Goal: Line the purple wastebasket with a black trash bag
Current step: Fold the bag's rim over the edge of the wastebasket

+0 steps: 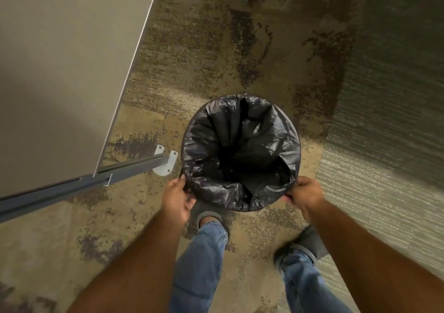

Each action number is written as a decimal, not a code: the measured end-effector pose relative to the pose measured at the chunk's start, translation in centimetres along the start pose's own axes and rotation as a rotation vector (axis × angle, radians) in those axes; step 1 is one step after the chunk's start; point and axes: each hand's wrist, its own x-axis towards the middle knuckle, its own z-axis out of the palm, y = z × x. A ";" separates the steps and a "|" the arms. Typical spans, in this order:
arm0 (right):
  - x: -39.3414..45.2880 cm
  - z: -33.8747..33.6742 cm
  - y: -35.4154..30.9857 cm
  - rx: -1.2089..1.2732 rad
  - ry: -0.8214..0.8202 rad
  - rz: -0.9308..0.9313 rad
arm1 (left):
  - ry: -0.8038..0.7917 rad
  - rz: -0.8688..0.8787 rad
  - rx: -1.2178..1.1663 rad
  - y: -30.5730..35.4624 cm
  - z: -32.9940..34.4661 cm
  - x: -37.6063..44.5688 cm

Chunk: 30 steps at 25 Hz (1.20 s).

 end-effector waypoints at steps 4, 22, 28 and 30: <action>0.9 0.1 -0.9 0.118 0.156 0.131 | 0.041 -0.177 0.110 0.9 0.9 2.0; -3.0 0.9 -1.0 0.061 0.229 -0.382 | 0.188 0.588 0.488 3.9 4.0 -3.1; -4.3 0.6 3.3 0.072 0.062 -0.246 | 0.168 0.600 0.642 1.0 1.9 -3.8; -4.4 0.9 3.3 0.133 0.067 -0.263 | 0.176 0.581 0.675 1.0 2.3 -4.0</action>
